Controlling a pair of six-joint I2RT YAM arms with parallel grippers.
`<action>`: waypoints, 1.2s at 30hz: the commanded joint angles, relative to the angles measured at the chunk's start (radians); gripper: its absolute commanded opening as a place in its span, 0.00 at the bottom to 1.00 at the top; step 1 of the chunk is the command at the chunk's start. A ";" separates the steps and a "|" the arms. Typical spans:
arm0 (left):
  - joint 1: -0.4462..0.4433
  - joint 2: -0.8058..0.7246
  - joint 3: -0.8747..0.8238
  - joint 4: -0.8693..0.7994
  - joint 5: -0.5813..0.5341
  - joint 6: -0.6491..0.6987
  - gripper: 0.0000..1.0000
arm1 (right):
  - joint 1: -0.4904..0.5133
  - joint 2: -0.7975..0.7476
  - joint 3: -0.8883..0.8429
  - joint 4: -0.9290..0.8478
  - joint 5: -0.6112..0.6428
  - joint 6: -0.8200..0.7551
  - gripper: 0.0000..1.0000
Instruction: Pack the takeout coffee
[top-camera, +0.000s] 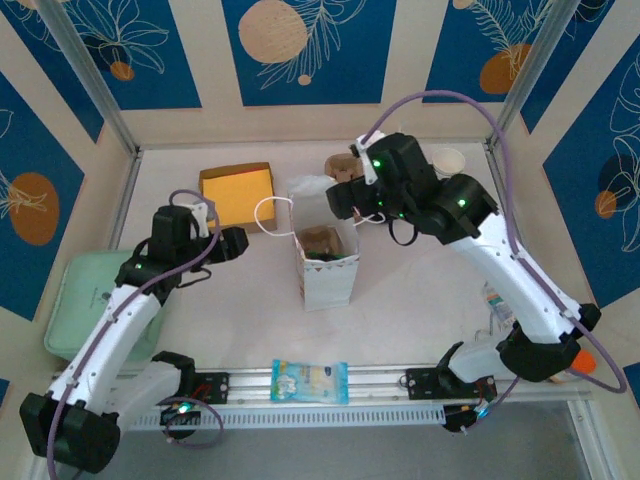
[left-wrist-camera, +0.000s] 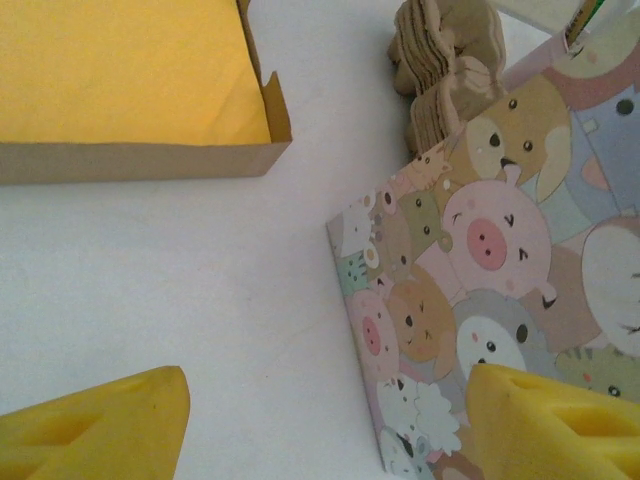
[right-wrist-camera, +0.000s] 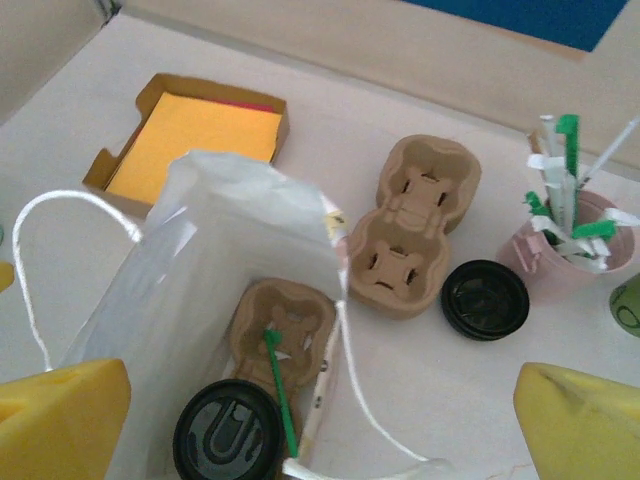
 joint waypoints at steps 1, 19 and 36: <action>0.010 0.044 0.060 0.002 0.006 0.044 0.73 | -0.045 -0.043 -0.043 0.015 -0.078 0.037 0.99; 0.010 0.276 0.256 0.038 -0.002 0.073 0.70 | -0.294 -0.195 -0.277 0.069 -0.251 0.133 0.99; 0.006 0.490 0.457 0.018 -0.019 0.122 0.68 | -0.401 -0.310 -0.434 0.076 -0.275 0.127 0.99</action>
